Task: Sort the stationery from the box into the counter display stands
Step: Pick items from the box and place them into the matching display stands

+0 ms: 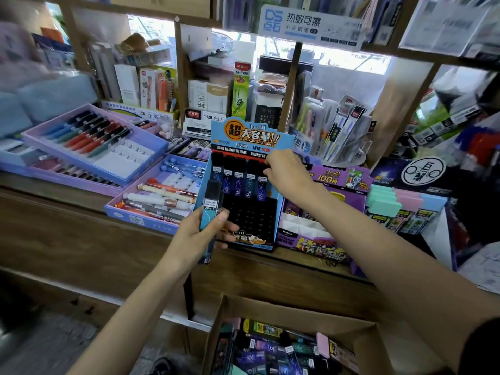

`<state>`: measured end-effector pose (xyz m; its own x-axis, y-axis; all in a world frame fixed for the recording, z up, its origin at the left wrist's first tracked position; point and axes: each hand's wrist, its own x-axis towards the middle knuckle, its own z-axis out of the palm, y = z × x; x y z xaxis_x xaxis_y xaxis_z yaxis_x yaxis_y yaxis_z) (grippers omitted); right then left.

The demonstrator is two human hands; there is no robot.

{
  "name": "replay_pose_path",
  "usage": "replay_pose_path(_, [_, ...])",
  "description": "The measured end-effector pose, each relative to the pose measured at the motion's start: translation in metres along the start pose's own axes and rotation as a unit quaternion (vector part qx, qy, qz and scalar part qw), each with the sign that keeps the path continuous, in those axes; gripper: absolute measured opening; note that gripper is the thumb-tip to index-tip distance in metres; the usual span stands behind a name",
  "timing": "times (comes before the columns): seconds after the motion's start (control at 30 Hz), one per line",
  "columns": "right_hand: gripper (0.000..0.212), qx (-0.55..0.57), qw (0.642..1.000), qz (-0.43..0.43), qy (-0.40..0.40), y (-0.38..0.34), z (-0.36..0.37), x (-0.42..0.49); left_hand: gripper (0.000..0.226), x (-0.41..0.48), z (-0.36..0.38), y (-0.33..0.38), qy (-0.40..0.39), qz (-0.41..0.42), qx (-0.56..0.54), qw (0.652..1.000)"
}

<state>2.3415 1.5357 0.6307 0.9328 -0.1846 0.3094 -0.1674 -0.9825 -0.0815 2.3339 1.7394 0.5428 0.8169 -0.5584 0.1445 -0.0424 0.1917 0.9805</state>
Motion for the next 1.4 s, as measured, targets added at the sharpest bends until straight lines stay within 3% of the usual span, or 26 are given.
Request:
replay_pose_path(0.07, [0.043,0.016,0.999,0.012,-0.035,0.0,-0.005,0.003,0.03,0.0,0.001,0.001,0.0,0.002,0.002,1.0])
replay_pose_path(0.13, [0.028,0.036,0.998,0.017,-0.053,0.0,-0.01,0.003,0.031,-0.001,0.001,0.004,-0.002,0.009,0.011,1.0])
replay_pose_path(0.2, [0.014,0.073,0.997,0.004,-0.028,0.0,-0.012,-0.005,0.034,-0.002,0.001,0.008,-0.007,0.022,0.024,0.999])
replay_pose_path(0.27, [0.023,0.162,0.987,-0.004,0.006,-0.002,-0.016,-0.022,0.039,-0.003,0.003,0.011,-0.017,0.032,0.028,0.999])
replay_pose_path(0.33, [0.023,0.289,0.957,-0.002,0.0,-0.007,-0.022,-0.042,0.041,-0.003,0.007,0.013,-0.032,0.033,0.014,0.999])
replay_pose_path(0.47, [0.01,0.498,0.862,0.014,-0.096,-0.02,-0.024,-0.073,0.029,-0.004,0.021,0.018,-0.072,0.029,0.015,0.997])
replay_pose_path(0.63, [0.013,0.502,0.863,0.017,-0.063,-0.021,-0.023,-0.084,0.022,-0.008,0.038,0.022,-0.111,0.035,0.094,0.989])
replay_pose_path(0.8, [0.009,0.526,0.846,0.043,-0.069,-0.003,-0.043,-0.081,0.033,-0.005,0.041,0.024,-0.111,0.03,0.113,0.987])
replay_pose_path(0.9, [0.016,0.547,0.833,0.066,-0.044,0.013,-0.063,-0.068,0.037,-0.003,0.033,0.02,-0.088,0.018,0.115,0.989])
replay_pose_path(1.07, [0.016,0.466,0.881,0.074,0.012,0.035,-0.083,-0.032,0.033,0.003,0.015,0.013,-0.031,0.004,0.095,0.995])
replay_pose_path(1.23, [0.014,0.251,0.967,-0.004,0.052,0.03,-0.062,-0.006,0.025,0.008,0.01,0.005,-0.003,0.018,0.096,0.995])
replay_pose_path(1.4, [0.019,0.146,0.988,-0.024,0.045,0.03,-0.029,-0.001,0.03,0.012,0.01,-0.002,-0.01,0.014,0.085,0.996])
